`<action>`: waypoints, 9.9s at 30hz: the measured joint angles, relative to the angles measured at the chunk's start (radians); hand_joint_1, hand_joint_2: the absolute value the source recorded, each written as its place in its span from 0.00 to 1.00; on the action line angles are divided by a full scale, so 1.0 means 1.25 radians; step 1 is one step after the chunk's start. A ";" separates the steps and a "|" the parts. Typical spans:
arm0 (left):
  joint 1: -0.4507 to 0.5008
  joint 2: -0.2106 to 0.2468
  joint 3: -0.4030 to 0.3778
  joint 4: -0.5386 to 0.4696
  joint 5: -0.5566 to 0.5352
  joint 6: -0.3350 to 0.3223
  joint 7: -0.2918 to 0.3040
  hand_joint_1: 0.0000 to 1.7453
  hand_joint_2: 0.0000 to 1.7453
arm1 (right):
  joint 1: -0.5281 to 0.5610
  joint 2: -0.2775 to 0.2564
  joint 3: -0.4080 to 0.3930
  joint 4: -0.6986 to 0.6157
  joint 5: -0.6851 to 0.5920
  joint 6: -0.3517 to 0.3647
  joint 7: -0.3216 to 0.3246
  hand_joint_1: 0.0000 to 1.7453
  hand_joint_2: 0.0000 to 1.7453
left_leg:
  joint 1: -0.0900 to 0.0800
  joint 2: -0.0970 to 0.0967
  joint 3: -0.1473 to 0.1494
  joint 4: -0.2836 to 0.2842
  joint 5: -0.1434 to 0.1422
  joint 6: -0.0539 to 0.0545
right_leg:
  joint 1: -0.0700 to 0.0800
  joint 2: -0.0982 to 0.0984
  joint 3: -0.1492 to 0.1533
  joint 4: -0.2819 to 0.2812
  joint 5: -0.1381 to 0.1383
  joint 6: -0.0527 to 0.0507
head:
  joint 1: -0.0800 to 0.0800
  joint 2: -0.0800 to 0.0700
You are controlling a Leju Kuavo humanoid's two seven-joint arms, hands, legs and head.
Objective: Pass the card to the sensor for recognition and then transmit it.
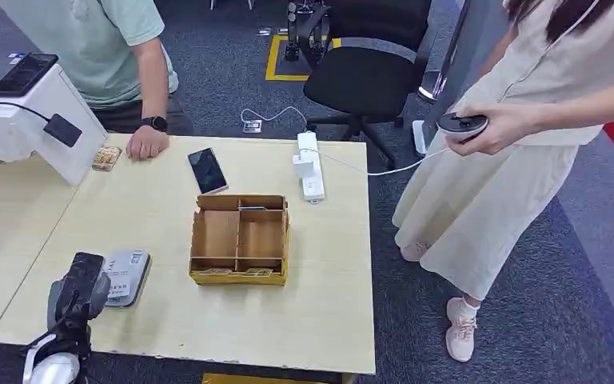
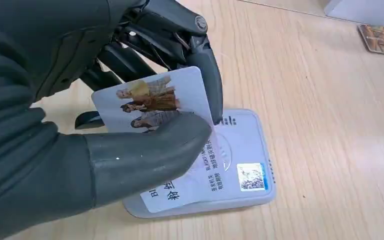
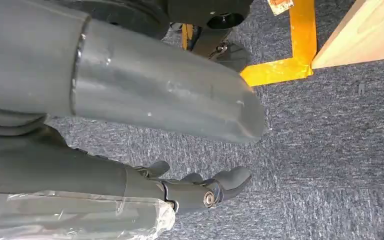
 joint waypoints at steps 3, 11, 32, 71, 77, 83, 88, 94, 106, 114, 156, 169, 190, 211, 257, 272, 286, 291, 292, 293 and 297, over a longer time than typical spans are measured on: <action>-0.014 -0.004 -0.011 0.007 -0.004 0.002 0.000 1.00 1.00 | -0.002 0.000 0.000 0.000 -0.002 0.000 0.000 0.00 0.00 | 0.000 0.000 0.000 0.000 0.000 0.000 | 0.000 0.000 0.000 0.000 0.000 0.000 | 0.000 0.000; -0.050 -0.010 -0.036 0.025 -0.006 0.031 -0.013 1.00 1.00 | -0.003 0.000 0.000 0.000 -0.008 -0.001 0.000 0.00 0.00 | 0.000 0.000 0.000 0.000 0.000 0.000 | 0.000 0.000 0.000 0.000 0.000 0.000 | 0.000 0.000; -0.154 0.030 -0.060 0.144 -0.099 0.072 0.033 1.00 1.00 | -0.006 0.000 0.002 0.001 -0.005 0.002 0.009 0.00 0.00 | 0.000 0.000 0.000 0.000 0.000 0.000 | 0.000 0.000 0.000 0.000 0.000 0.000 | 0.000 0.000; -0.128 0.055 -0.057 0.178 -0.206 0.061 0.091 1.00 1.00 | -0.016 0.000 0.007 -0.002 -0.024 0.009 0.009 0.00 0.00 | 0.000 0.000 0.000 0.000 0.000 0.000 | 0.000 0.000 0.001 0.000 0.000 0.000 | 0.000 0.000; -0.125 0.049 -0.057 0.184 -0.235 0.049 0.102 1.00 1.00 | -0.016 0.000 0.007 -0.002 -0.033 0.008 0.007 0.00 0.00 | 0.000 0.000 0.000 0.000 0.000 0.000 | 0.000 0.000 0.001 0.000 0.000 0.000 | 0.000 0.000; -0.129 0.040 -0.057 0.186 -0.234 0.048 0.087 1.00 1.00 | -0.016 0.000 0.007 -0.003 -0.042 -0.002 0.005 0.00 0.00 | 0.000 0.000 0.001 0.000 0.000 0.000 | 0.000 0.000 0.001 0.000 0.000 0.000 | 0.000 0.000; -0.139 0.034 -0.057 0.180 -0.213 0.034 0.079 1.00 1.00 | -0.016 0.000 0.007 -0.007 -0.049 -0.003 0.005 0.00 0.00 | 0.000 0.000 0.001 0.000 0.000 0.000 | 0.000 0.000 0.001 0.000 0.000 0.000 | 0.000 0.000; -0.132 0.036 -0.057 0.106 -0.135 0.045 -0.004 1.00 1.00 | -0.008 0.000 0.007 -0.008 -0.060 -0.003 -0.011 0.00 0.00 | 0.000 0.000 0.000 0.000 0.000 0.000 | 0.000 0.000 0.001 0.000 0.000 0.000 | 0.000 0.000; -0.189 0.056 -0.057 -0.051 -0.145 0.113 -0.082 1.00 1.00 | -0.006 0.000 0.007 -0.011 -0.059 -0.001 -0.018 0.00 0.00 | 0.000 0.000 0.001 0.000 0.000 0.000 | 0.000 0.000 0.001 0.000 0.000 0.000 | 0.000 0.000; -0.229 0.057 -0.061 -0.061 -0.259 0.156 -0.075 1.00 1.00 | -0.007 0.000 0.013 -0.013 -0.043 0.001 -0.010 0.00 0.00 | 0.000 0.000 0.000 0.000 0.000 0.000 | 0.000 0.000 0.000 0.000 0.000 0.000 | 0.000 0.000; -0.432 -0.003 -0.128 0.144 -0.350 0.200 -0.056 0.00 1.00 | -0.012 0.003 0.048 -0.010 -0.034 -0.006 0.008 0.00 0.00 | 0.000 0.001 0.000 0.001 0.001 0.000 | 0.000 0.001 0.000 0.000 0.001 0.000 | 0.000 0.000; -0.428 0.013 -0.132 0.142 -0.368 0.237 -0.073 0.00 1.00 | -0.011 0.003 0.053 -0.010 -0.034 -0.011 0.008 0.00 0.00 | 0.000 0.001 0.000 0.001 0.001 0.000 | 0.000 0.001 0.001 0.000 0.001 0.000 | 0.000 0.000; -0.233 0.090 -0.045 -0.006 -0.439 0.237 -0.087 0.00 1.00 | -0.010 0.003 0.062 -0.010 -0.049 -0.002 0.006 0.00 0.00 | 0.000 0.001 0.000 0.000 0.000 0.000 | 0.000 0.001 0.000 0.000 0.001 0.001 | 0.000 0.000; 0.022 0.096 0.025 -0.186 -0.570 0.168 -0.123 0.00 1.00 | -0.008 0.003 0.061 -0.011 -0.071 0.011 -0.010 0.00 0.00 | 0.000 0.001 0.000 0.000 0.000 0.000 | 0.000 0.001 0.000 0.000 0.000 0.001 | 0.000 0.000; 0.134 0.041 -0.201 -0.182 -0.850 0.194 -0.060 0.00 1.00 | -0.009 0.002 0.061 -0.015 -0.107 0.011 -0.025 0.00 0.00 | 0.000 0.001 0.000 0.000 0.000 0.000 | 0.000 0.001 0.000 0.000 0.001 0.001 | 0.000 0.000; 0.045 0.148 -0.394 -0.094 -0.873 0.072 -0.097 0.00 1.00 | -0.017 0.001 0.062 -0.015 -0.101 0.015 -0.021 0.00 0.00 | 0.000 0.001 0.000 0.000 0.000 0.000 | 0.000 0.001 0.000 0.000 0.001 0.001 | 0.000 0.000; -0.053 0.212 -0.480 -0.036 -0.866 -0.031 -0.146 0.00 1.00 | -0.023 0.000 0.075 -0.015 -0.092 0.023 -0.008 0.00 0.00 | 0.000 0.001 0.000 0.000 0.000 0.000 | 0.000 0.001 0.000 0.000 0.001 0.001 | 0.000 0.000; -0.071 0.220 -0.485 -0.028 -0.868 -0.032 -0.146 0.00 1.00 | -0.025 0.000 0.080 -0.015 -0.092 0.023 -0.008 0.00 0.00 | 0.000 0.001 0.000 0.000 0.000 0.000 | 0.000 0.001 0.000 0.000 0.001 0.001 | 0.000 0.000; -0.073 0.221 -0.486 -0.027 -0.868 -0.032 -0.146 0.00 1.00 | -0.025 0.000 0.081 -0.015 -0.092 0.023 -0.008 0.00 0.00 | 0.000 0.001 0.000 0.000 0.000 0.000 | 0.000 0.001 0.000 0.000 0.001 0.001 | 0.000 0.000; -0.074 0.222 -0.486 -0.027 -0.868 -0.032 -0.146 0.00 1.00 | -0.025 0.000 0.081 -0.015 -0.092 0.023 -0.008 0.00 0.00 | 0.000 0.001 0.000 0.000 0.000 0.000 | 0.000 0.001 0.000 0.000 0.001 0.001 | 0.000 0.000; -0.076 0.225 -0.487 -0.023 -0.868 -0.032 -0.146 0.00 1.00 | -0.026 0.000 0.082 -0.015 -0.091 0.023 -0.008 0.00 0.00 | 0.000 0.001 0.000 0.000 0.000 0.000 | 0.000 0.001 0.000 0.000 0.001 0.001 | 0.000 0.000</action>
